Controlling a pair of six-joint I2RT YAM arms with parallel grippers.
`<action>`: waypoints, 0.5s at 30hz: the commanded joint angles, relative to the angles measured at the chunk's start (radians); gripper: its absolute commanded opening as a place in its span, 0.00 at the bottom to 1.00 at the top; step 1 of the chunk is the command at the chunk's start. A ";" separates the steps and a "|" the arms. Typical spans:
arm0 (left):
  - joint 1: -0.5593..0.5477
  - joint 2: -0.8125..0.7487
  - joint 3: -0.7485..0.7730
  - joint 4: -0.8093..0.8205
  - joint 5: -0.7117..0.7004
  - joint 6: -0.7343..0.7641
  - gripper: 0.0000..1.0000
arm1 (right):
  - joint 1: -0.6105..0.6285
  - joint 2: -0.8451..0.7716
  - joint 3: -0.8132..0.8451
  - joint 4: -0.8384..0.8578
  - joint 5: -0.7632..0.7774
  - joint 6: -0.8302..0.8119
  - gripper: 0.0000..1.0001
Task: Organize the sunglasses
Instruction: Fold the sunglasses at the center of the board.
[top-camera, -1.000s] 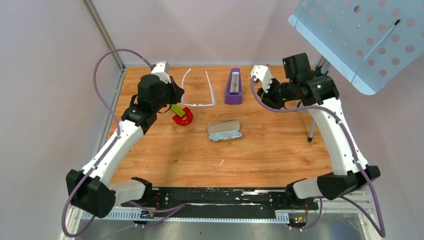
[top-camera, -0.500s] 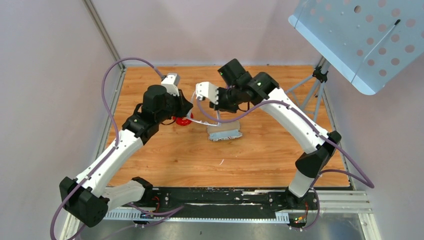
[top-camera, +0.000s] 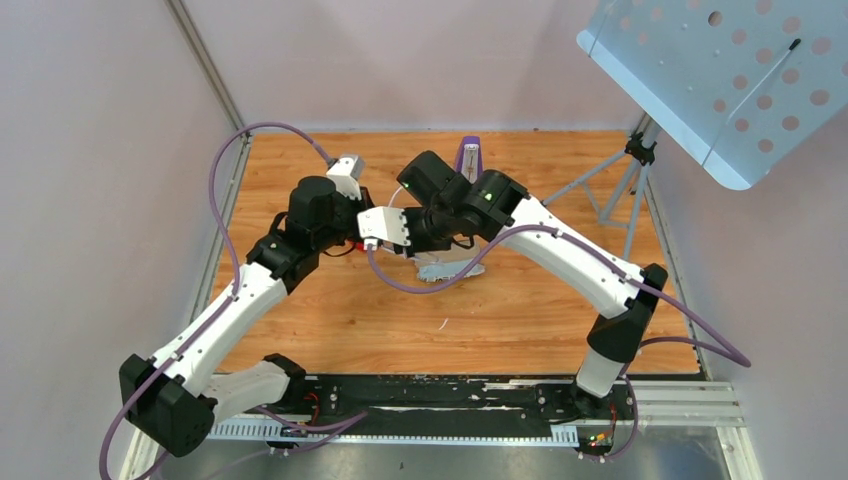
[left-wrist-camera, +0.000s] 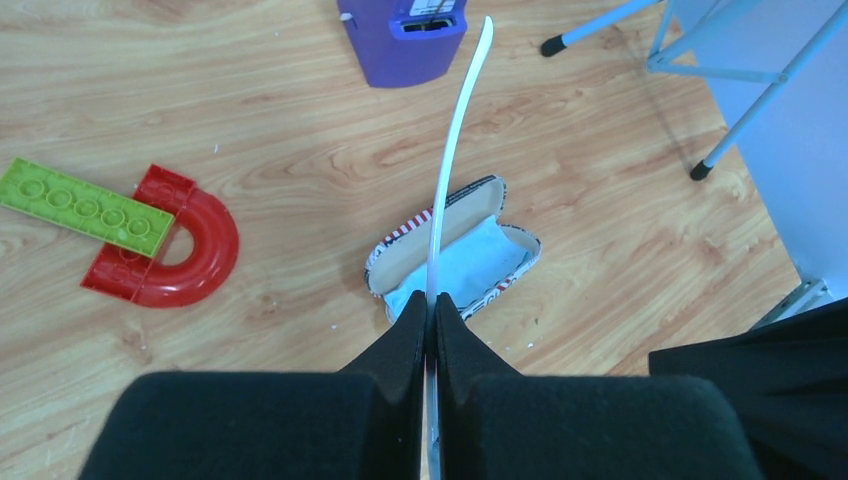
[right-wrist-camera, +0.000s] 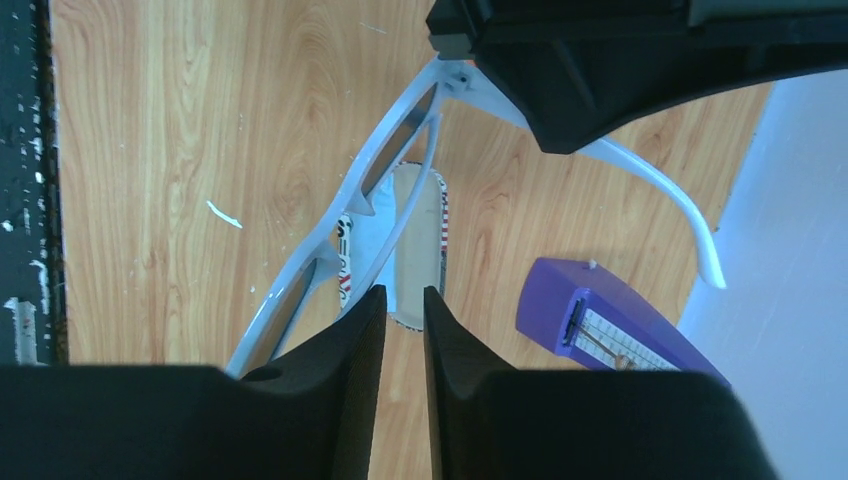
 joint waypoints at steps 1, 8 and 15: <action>-0.004 -0.023 -0.027 0.043 0.025 -0.020 0.00 | 0.010 -0.023 0.075 -0.035 0.102 -0.032 0.28; -0.004 0.036 0.030 -0.055 0.031 -0.043 0.00 | 0.044 -0.141 0.023 0.001 0.366 -0.175 0.55; -0.004 0.171 0.203 -0.233 0.003 -0.102 0.00 | 0.224 -0.340 -0.407 0.230 0.722 -0.416 0.68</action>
